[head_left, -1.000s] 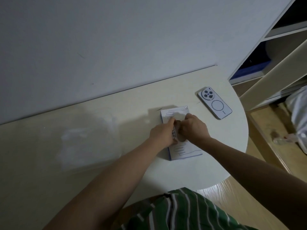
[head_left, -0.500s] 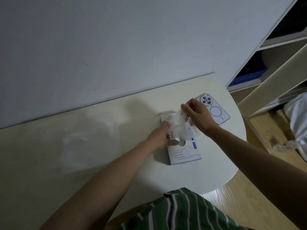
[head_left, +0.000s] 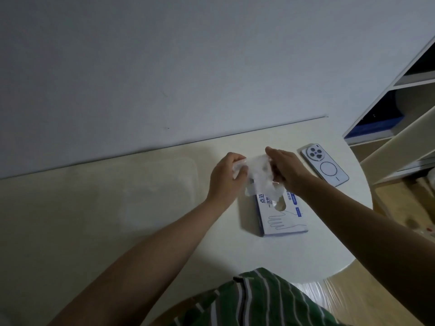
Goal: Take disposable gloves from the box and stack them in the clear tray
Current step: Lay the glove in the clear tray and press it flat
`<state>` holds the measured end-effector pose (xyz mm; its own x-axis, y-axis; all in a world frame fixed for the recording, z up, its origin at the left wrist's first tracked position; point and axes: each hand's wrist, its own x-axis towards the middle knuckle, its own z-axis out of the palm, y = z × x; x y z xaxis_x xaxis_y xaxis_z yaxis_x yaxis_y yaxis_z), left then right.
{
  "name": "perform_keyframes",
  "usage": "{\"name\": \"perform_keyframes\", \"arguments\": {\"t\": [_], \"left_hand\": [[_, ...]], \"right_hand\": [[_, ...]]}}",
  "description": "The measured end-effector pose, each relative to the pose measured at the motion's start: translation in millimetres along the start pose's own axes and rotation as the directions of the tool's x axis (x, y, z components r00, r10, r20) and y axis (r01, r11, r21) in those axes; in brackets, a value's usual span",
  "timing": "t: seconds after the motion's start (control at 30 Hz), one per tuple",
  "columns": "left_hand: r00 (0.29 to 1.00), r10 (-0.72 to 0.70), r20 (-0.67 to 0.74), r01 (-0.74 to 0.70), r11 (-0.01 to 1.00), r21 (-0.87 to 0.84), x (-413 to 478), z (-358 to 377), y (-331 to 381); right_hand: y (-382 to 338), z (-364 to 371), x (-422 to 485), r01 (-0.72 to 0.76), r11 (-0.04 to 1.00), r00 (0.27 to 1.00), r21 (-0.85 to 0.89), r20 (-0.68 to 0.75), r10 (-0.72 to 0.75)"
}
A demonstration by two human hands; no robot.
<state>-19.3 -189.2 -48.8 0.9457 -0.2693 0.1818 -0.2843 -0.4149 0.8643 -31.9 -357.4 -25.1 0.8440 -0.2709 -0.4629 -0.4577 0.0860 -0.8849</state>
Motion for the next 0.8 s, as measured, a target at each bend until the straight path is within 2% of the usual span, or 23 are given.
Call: {"name": "perform_keyframes", "arguments": {"t": [0.1,0.23,0.37,0.43,0.5,0.6,0.67,0.8], "left_hand": [[0.990,-0.102,-0.096,0.094,0.992,-0.087,4.1,-20.9,-1.2],[0.960,-0.219,-0.174,0.180,0.959,-0.217,6.2,-48.8,-7.0],[0.930,-0.289,-0.228,0.251,0.951,-0.183,1.8,-77.1,-18.6],[0.904,-0.345,-0.251,0.308,0.935,-0.175,-1.6,-90.3,-25.9],[0.879,-0.413,-0.237,0.362,0.903,-0.232,-6.1,-105.0,-34.1],[0.819,-0.543,-0.187,0.468,0.819,-0.331,-15.0,-131.2,-47.8],[0.793,-0.587,-0.162,0.507,0.784,-0.358,-23.8,-148.0,-59.1],[0.786,-0.574,-0.230,0.553,0.819,-0.155,-37.1,-172.3,-77.3]], "right_hand": [[-5.8,11.1,-6.2,-0.024,1.000,0.992,0.001,0.124,0.024],[-12.1,30.8,-19.1,0.101,0.986,0.934,-0.132,0.355,-0.048],[-11.4,55.8,-22.7,0.185,0.938,0.890,-0.293,0.454,-0.034],[-7.5,69.9,-20.8,0.277,0.863,0.887,-0.423,0.458,-0.061],[-5.8,85.8,-16.6,0.339,0.817,0.896,-0.467,0.424,-0.129],[-5.3,107.3,-11.3,0.304,0.875,0.919,-0.376,0.359,-0.165],[-6.9,118.8,-9.2,0.274,0.879,0.931,-0.390,0.336,-0.141],[-10.5,144.9,-7.9,0.230,0.887,0.954,-0.401,0.272,-0.124]]}}
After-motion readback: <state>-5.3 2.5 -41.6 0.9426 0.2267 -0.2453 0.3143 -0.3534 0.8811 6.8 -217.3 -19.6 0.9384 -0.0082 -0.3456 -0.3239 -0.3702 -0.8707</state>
